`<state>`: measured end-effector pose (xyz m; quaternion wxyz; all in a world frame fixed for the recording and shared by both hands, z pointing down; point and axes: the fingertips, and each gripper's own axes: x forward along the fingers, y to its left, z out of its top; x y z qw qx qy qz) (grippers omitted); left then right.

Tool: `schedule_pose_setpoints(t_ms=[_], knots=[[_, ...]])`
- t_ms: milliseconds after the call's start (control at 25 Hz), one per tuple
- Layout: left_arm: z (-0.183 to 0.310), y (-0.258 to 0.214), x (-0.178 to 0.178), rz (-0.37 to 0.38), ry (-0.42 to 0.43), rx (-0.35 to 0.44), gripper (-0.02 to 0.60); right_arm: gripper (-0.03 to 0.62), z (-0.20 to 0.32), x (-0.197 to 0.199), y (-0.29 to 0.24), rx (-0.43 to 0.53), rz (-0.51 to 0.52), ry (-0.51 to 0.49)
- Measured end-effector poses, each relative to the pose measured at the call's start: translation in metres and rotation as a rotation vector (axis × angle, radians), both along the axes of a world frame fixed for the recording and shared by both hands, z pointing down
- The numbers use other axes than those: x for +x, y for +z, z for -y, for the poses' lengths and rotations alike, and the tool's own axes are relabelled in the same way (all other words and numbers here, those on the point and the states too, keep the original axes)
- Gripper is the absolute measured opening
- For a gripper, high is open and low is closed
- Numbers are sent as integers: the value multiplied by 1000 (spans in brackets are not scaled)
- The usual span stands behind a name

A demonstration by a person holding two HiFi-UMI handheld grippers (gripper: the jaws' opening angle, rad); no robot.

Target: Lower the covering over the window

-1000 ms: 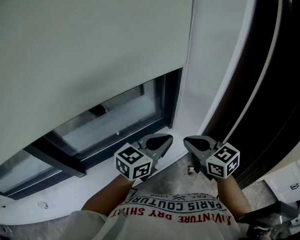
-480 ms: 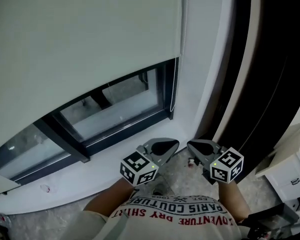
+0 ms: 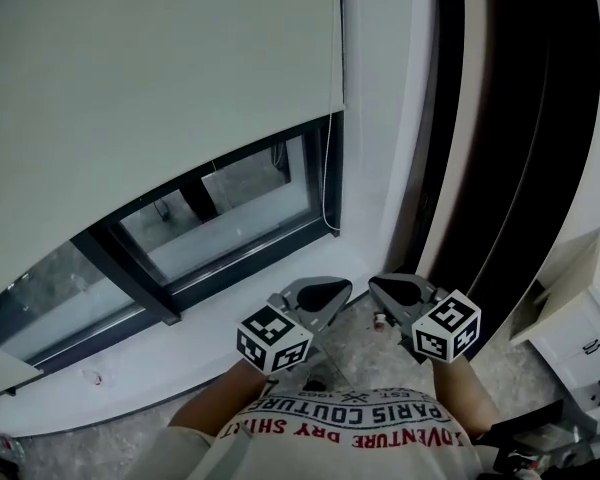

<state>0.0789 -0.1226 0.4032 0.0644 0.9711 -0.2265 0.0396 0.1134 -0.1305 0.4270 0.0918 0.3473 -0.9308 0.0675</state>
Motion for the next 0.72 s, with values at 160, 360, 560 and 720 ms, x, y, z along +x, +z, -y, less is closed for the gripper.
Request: schedule_pose_setpoints(t_ms=[160, 360, 560, 720], knots=[[-6, -2, 3, -5, -4, 5, 2, 3, -6, 3, 1, -2, -2, 1], [-11, -2, 4, -7, -5, 5, 2, 3, -15, 5, 2, -7, -4, 8], [-14, -1, 9, 0, 3, 2, 2, 3, -17, 12, 3, -14, 3, 21], [-21, 1, 7, 1, 8, -1, 2, 3, -23, 9, 6, -18, 3, 23]])
